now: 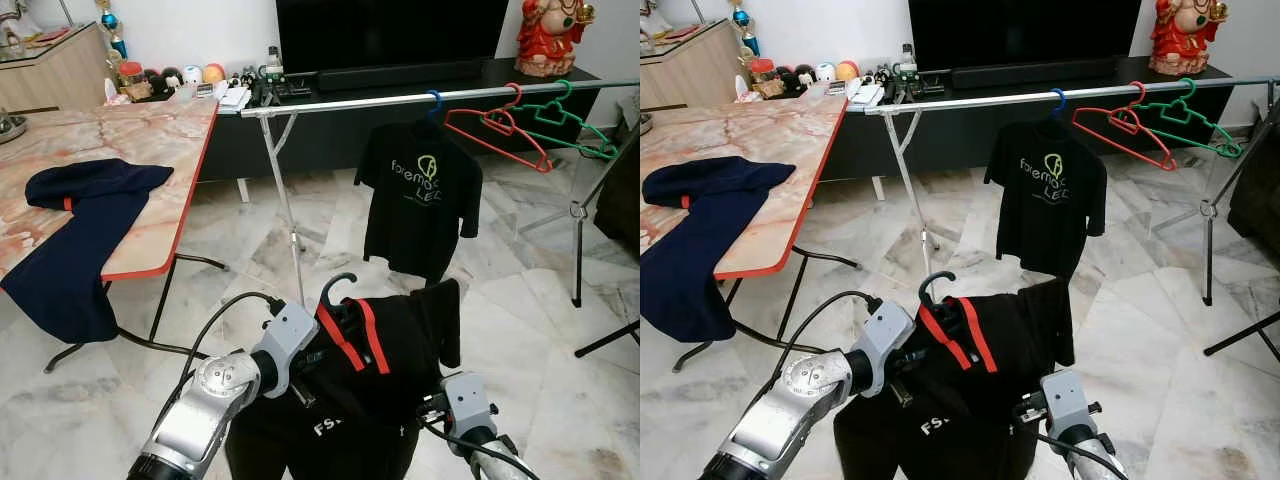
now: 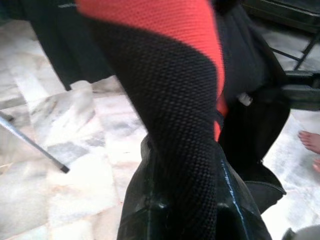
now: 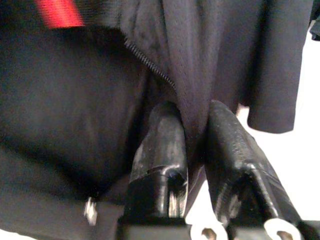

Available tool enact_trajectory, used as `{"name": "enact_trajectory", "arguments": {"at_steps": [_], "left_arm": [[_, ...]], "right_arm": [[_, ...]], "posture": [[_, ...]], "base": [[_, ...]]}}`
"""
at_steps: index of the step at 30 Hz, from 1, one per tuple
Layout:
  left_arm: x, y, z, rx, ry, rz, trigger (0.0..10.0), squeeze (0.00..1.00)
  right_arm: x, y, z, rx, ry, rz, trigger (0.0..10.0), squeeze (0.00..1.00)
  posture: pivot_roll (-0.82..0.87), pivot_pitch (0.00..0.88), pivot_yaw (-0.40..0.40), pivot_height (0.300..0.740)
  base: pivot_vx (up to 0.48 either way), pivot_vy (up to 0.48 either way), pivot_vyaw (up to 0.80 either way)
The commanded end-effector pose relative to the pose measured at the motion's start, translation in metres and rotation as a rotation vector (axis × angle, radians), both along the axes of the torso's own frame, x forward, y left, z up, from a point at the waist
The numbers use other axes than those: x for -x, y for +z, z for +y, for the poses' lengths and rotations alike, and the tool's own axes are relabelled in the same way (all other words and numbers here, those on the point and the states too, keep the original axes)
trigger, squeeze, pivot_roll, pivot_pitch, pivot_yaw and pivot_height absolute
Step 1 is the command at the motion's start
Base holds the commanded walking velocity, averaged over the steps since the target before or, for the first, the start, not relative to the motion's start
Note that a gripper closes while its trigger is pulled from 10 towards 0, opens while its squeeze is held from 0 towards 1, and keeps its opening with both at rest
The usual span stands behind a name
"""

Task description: Hang hanger

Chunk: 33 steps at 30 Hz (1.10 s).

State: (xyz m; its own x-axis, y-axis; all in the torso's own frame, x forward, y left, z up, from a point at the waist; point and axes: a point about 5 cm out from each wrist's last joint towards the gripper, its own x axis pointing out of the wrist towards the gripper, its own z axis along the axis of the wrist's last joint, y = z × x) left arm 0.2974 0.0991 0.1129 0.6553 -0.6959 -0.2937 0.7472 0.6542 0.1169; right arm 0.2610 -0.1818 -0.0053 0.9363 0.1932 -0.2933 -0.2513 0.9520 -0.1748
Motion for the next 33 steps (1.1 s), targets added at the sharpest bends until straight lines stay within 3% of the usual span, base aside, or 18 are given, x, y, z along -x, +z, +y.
{"name": "enact_trajectory", "arguments": {"at_steps": [1,2,3,11,12,20,33], "left_arm": [[-0.004,0.015,0.003,0.029,0.022,-0.052,10.0,0.00],[-0.004,0.015,0.003,0.030,0.023,-0.051,10.0,0.00],[-0.004,0.015,0.003,0.029,0.024,-0.051,10.0,0.00],[-0.004,0.015,0.003,0.031,0.023,-0.051,10.0,0.00],[-0.004,0.015,0.002,0.032,0.023,-0.052,10.0,0.00],[-0.003,0.015,0.003,0.031,0.016,-0.053,10.0,0.00],[0.000,0.013,0.004,0.006,-0.008,-0.044,10.0,0.00]], "right_arm": [[0.007,-0.008,-0.002,0.005,-0.015,0.044,10.0,0.18],[0.007,-0.008,-0.002,0.007,-0.016,0.044,10.0,0.18],[0.007,-0.008,-0.002,0.006,-0.016,0.043,10.0,0.00],[0.006,-0.006,-0.004,-0.008,-0.035,0.026,10.0,0.00],[0.005,-0.004,-0.006,-0.017,-0.054,0.013,0.0,0.00],[-0.002,0.006,-0.018,-0.025,-0.139,-0.053,0.0,0.00],[-0.003,0.008,-0.019,-0.027,-0.148,-0.062,0.0,0.00]], "posture": [[0.00,0.059,0.057,0.740],[0.00,0.059,0.057,0.740],[0.00,0.059,0.057,0.740],[0.00,0.058,0.056,0.740],[0.00,0.058,0.056,0.740],[0.00,0.057,0.056,0.740],[0.00,0.059,0.057,0.740]], "base": [[0.000,0.000,0.00],[0.000,0.000,0.00],[0.000,0.000,0.00],[0.000,0.000,0.00],[0.000,0.000,0.00],[0.000,0.000,0.00],[0.000,0.000,0.00]]}}
